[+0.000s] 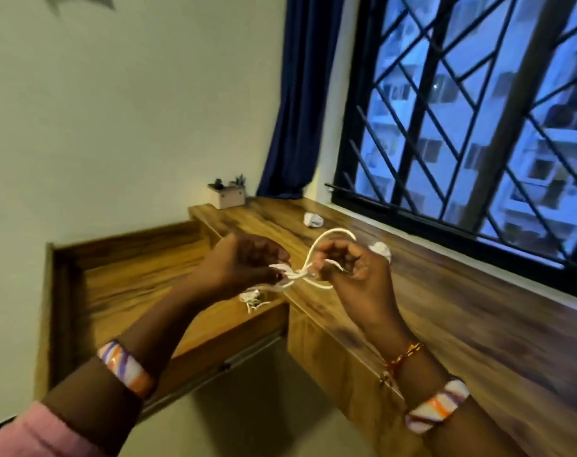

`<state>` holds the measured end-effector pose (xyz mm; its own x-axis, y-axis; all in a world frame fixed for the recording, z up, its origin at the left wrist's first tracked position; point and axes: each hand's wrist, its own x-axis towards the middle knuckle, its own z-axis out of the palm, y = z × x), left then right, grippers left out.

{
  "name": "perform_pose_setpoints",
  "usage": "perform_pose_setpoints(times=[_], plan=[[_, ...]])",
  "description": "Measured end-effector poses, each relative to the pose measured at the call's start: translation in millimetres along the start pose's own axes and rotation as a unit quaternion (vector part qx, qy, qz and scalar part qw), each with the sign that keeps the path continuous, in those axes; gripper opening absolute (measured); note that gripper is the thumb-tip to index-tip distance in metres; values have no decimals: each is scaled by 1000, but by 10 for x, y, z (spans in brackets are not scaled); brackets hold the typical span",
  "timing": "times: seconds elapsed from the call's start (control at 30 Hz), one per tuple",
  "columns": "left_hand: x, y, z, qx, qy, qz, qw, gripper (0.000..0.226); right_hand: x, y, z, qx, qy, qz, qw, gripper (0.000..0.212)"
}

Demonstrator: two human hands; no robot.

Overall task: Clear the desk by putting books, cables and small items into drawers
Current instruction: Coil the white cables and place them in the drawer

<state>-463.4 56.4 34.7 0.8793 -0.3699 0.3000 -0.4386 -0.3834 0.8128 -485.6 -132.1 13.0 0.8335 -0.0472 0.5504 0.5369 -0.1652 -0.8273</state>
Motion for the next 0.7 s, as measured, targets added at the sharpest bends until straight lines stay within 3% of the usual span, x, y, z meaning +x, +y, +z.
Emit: perform_pose_setpoints(times=[0.13,0.23,0.33,0.4,0.47,0.57,0.63,0.7], plan=[[-245,66,-640,201,135,62,968,19,206,-418,-35,182,100,38,978,21],[-503,22,-1074,236,191,75,950,17,261,-725,-46,166,116,9,979,17],[-709,63,-1346,258,207,114,937,18,206,-1012,390,105,16,-20,994,21],[-807,110,-1476,293,185,151,926,20,155,-1196,831,-12,-64,-70,995,23],[-924,118,-1628,328,161,167,916,25,131,-1382,1285,-145,-107,-133,975,21],[-1106,87,-1853,381,156,186,892,32,118,-1631,1833,-330,-152,-226,904,33],[-1256,112,-2025,398,169,203,878,26,82,-1780,2116,-372,-203,-206,882,43],[-1401,174,-2189,395,192,210,873,21,28,-1901,2311,-323,-256,-152,898,56]])
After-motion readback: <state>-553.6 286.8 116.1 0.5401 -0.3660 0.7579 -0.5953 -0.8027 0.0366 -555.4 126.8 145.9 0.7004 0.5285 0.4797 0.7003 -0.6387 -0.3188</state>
